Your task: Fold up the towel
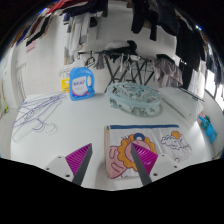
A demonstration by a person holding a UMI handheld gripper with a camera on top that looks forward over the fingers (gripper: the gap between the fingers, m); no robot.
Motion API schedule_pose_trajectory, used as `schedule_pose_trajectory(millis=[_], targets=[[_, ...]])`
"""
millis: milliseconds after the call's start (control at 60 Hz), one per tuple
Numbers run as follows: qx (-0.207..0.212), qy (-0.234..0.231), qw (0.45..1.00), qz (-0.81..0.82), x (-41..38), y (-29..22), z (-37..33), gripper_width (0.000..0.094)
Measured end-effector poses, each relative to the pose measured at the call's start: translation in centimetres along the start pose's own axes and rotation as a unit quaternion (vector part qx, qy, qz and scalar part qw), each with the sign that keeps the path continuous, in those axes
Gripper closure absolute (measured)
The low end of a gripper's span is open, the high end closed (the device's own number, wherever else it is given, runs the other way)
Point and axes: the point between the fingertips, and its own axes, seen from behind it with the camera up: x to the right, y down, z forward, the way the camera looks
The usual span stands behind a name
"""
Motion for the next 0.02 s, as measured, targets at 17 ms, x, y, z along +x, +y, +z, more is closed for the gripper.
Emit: schedule_pose_trajectory(millis=[17], targets=[[-0.004,-0.003,1.000,0.003,-2.95,-0.01,-0.20,0.0120]])
